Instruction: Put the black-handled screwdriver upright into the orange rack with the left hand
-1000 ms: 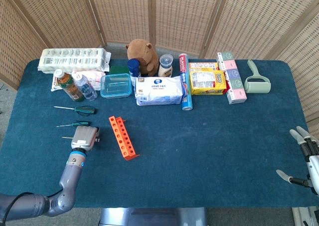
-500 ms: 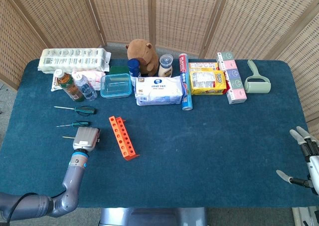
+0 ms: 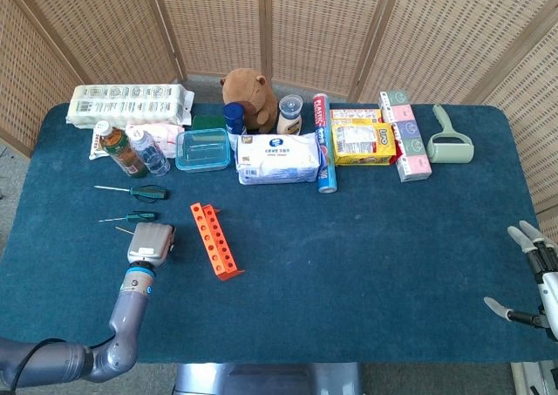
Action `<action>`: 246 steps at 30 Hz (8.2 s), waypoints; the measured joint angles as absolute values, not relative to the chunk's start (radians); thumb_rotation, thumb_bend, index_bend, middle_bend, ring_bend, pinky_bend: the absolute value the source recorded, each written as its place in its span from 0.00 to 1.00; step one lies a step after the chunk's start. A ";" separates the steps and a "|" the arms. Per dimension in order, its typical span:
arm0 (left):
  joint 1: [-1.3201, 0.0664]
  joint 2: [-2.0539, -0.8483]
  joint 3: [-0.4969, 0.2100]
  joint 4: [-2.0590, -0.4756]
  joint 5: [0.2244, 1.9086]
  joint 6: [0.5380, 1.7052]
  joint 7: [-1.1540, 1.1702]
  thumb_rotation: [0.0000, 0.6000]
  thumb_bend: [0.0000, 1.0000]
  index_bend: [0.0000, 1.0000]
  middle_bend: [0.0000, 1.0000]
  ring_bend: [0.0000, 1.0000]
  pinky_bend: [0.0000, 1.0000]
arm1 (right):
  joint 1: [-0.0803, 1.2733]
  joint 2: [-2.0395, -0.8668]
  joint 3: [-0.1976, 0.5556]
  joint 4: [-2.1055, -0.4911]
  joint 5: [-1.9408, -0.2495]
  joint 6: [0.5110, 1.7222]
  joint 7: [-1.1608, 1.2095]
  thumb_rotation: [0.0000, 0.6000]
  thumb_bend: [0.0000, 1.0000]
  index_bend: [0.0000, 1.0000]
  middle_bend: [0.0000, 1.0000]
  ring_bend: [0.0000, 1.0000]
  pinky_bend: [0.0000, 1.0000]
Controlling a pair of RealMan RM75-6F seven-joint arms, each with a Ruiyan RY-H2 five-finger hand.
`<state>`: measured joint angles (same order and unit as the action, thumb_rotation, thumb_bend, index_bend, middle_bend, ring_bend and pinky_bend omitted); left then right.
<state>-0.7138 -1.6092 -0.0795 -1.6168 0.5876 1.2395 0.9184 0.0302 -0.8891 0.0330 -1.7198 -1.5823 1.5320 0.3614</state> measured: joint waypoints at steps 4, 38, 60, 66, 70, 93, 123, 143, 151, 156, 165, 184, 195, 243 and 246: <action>-0.705 -1.574 -0.082 -1.670 0.611 1.255 0.905 1.00 0.50 0.50 1.00 0.96 0.97 | 0.031 -0.889 0.033 -1.720 -1.582 1.532 0.363 1.00 0.05 0.06 0.00 0.00 0.00; -0.588 -1.195 -0.063 -2.111 0.958 1.373 0.702 1.00 0.50 0.50 1.00 0.96 0.97 | 0.034 -0.896 0.029 -1.728 -1.584 1.525 0.334 1.00 0.05 0.06 0.00 0.00 0.00; -0.588 -1.018 -0.192 -2.330 1.000 1.420 0.655 1.00 0.50 0.50 1.00 0.96 0.97 | 0.039 -0.899 0.028 -1.732 -1.580 1.513 0.323 1.00 0.05 0.06 0.00 0.00 0.00; -0.629 -1.062 -0.237 -2.296 0.941 1.413 0.658 1.00 0.50 0.50 1.00 0.96 0.97 | 0.042 -0.894 0.030 -1.729 -1.576 1.509 0.339 1.00 0.05 0.06 0.00 0.00 0.00; -0.655 -1.111 -0.264 -2.257 0.893 1.405 0.646 1.00 0.50 0.50 1.00 0.96 0.97 | 0.042 -0.891 0.031 -1.726 -1.574 1.509 0.348 1.00 0.05 0.06 0.00 0.00 0.00; -0.710 -1.213 -0.268 -2.194 0.822 1.406 0.671 1.00 0.50 0.50 1.00 0.96 0.97 | 0.046 -0.888 0.030 -1.724 -1.575 1.504 0.358 1.00 0.05 0.06 0.00 0.00 0.00; -0.721 -1.247 -0.255 -2.161 0.805 1.408 0.672 1.00 0.50 0.50 1.00 0.96 0.97 | 0.043 -0.883 0.030 -1.722 -1.575 1.511 0.374 1.00 0.05 0.06 0.00 0.00 0.00; -0.725 -1.286 -0.284 -2.017 0.747 1.321 0.549 1.00 0.50 0.50 1.00 0.96 0.97 | 0.047 -0.884 0.032 -1.720 -1.568 1.501 0.372 1.00 0.05 0.06 0.00 0.00 0.00; -0.743 -1.320 -0.287 -1.982 0.728 1.305 0.555 1.00 0.50 0.50 1.00 0.96 0.97 | 0.047 -0.883 0.033 -1.720 -1.566 1.502 0.377 1.00 0.05 0.06 0.00 0.00 0.00; -0.751 -1.337 -0.287 -1.970 0.707 1.320 0.575 1.00 0.50 0.50 1.00 0.96 0.97 | 0.046 -0.881 0.033 -1.718 -1.566 1.503 0.385 1.00 0.05 0.05 0.00 0.00 0.00; -0.765 -1.357 -0.286 -1.935 0.652 1.314 0.605 1.00 0.49 0.50 1.00 0.96 0.97 | 0.047 -0.881 0.032 -1.719 -1.568 1.501 0.383 1.00 0.05 0.06 0.00 0.00 0.00; -0.789 -1.396 -0.284 -1.910 0.627 1.331 0.648 1.00 0.49 0.48 1.00 0.96 0.97 | 0.046 -0.874 0.032 -1.716 -1.570 1.505 0.406 1.00 0.05 0.06 0.00 0.00 0.00; -0.789 -1.395 -0.285 -1.924 0.628 1.335 0.652 1.00 0.49 0.23 1.00 0.96 0.97 | 0.045 -0.872 0.032 -1.713 -1.571 1.506 0.415 1.00 0.05 0.06 0.00 0.00 0.00; -0.703 -1.285 -0.201 -1.937 0.712 1.130 0.420 1.00 0.39 0.16 1.00 0.96 0.97 | 0.042 -0.870 0.032 -1.713 -1.573 1.513 0.423 1.00 0.05 0.06 0.00 0.00 0.00; -0.707 -1.288 -0.199 -1.963 0.711 1.138 0.433 1.00 0.39 0.16 1.00 0.96 0.97 | 0.043 -0.871 0.032 -1.713 -1.573 1.511 0.420 1.00 0.05 0.06 0.00 0.00 0.00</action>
<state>-0.7071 -1.2880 -0.1988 -1.9627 0.7105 1.1385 0.4326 0.0427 -0.8709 0.0318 -1.7132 -1.5728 1.5112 0.4201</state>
